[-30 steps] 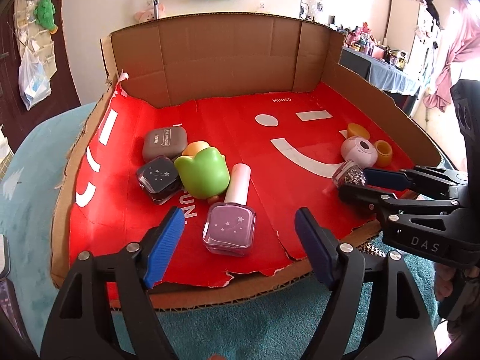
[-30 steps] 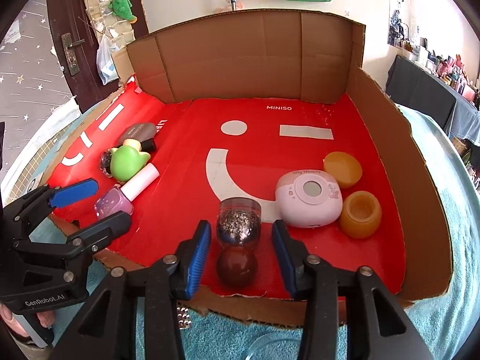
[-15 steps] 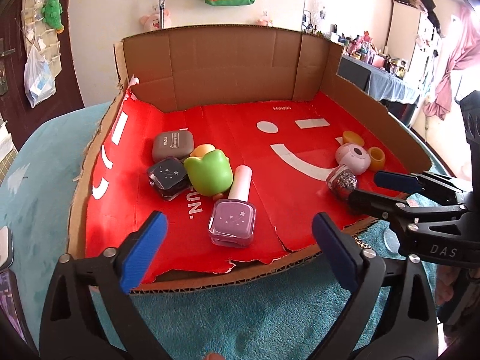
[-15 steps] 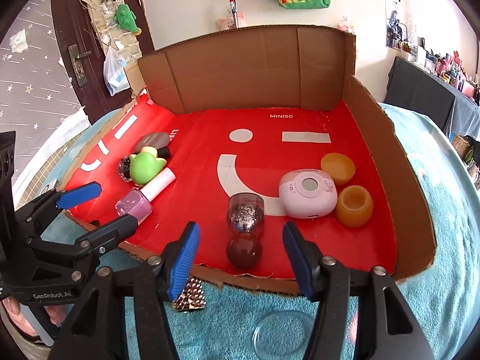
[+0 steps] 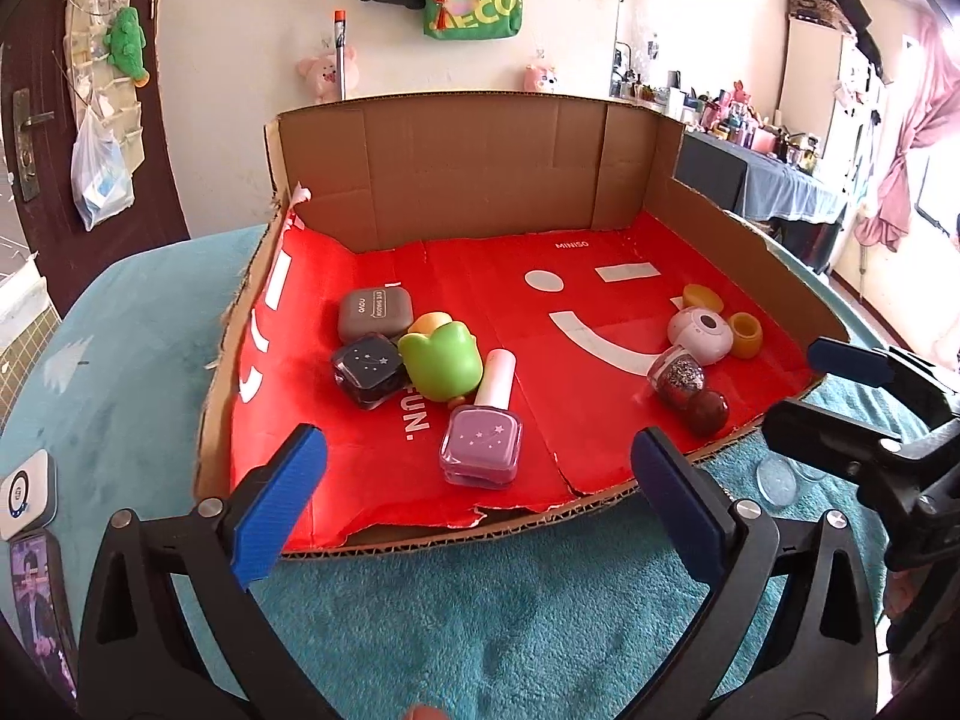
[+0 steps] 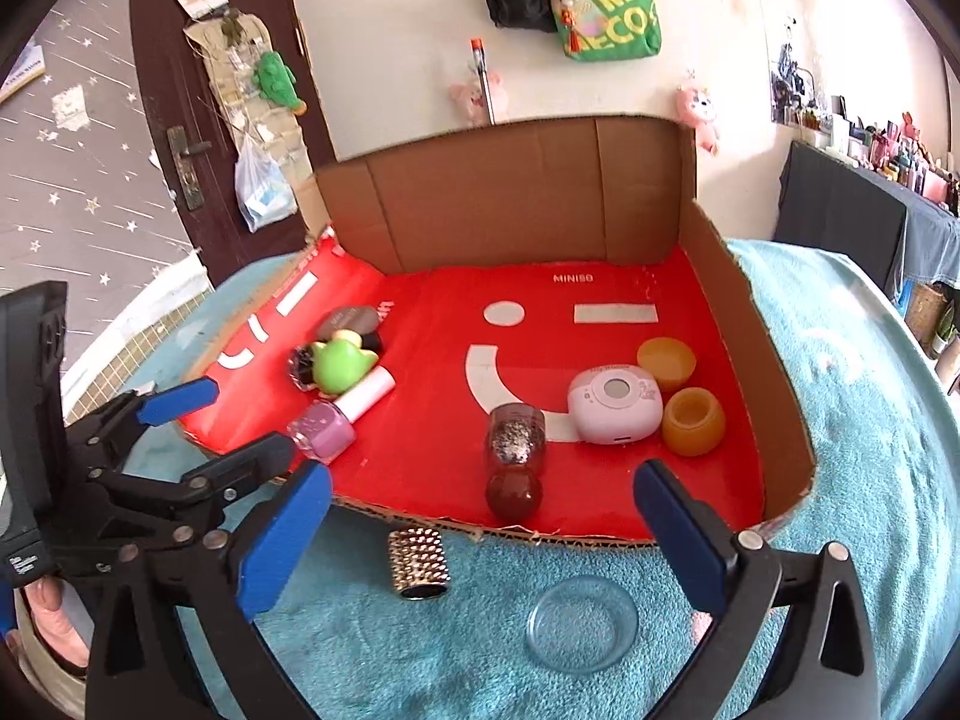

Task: Organize rigid objects
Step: 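Withdraw both open tools from the box toward the studded cylinder and cup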

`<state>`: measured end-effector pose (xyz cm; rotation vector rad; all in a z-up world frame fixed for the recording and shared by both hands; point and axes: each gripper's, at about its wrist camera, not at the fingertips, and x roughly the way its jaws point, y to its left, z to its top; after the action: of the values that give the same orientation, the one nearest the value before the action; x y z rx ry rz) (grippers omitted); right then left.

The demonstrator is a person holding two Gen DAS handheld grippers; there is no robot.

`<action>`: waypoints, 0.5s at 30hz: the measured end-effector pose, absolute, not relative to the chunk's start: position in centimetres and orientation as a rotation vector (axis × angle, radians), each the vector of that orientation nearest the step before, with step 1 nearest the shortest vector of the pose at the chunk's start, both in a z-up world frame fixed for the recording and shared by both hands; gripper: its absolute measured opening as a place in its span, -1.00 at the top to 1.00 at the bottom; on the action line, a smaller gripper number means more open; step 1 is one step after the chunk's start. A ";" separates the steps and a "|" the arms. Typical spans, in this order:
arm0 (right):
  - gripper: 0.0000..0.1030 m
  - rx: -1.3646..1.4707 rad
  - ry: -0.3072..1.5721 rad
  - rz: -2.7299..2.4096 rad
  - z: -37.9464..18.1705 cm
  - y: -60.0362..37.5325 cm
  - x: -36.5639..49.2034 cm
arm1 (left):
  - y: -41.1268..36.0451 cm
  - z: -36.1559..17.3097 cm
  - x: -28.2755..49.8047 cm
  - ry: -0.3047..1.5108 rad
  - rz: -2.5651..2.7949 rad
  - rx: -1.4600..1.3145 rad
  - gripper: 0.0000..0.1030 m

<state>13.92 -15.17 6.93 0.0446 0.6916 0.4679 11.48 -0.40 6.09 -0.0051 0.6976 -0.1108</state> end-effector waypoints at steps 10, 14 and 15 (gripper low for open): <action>-1.00 0.043 0.625 0.467 7.9 -15.7 10.8 | 0.0 6.7 9.0 0.687 -0.111 -0.021 -1.00; -1.00 0.054 0.621 0.469 7.9 -16.0 9.6 | 0.3 6.6 8.1 0.690 -0.120 -0.043 -1.00; -1.00 0.055 0.620 0.469 7.8 -16.1 9.3 | 0.4 6.6 7.9 0.693 -0.122 -0.050 -1.00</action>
<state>9.31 -16.10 7.84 0.0549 0.6200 0.4687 7.88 0.38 6.55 -0.0495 0.6925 -0.1218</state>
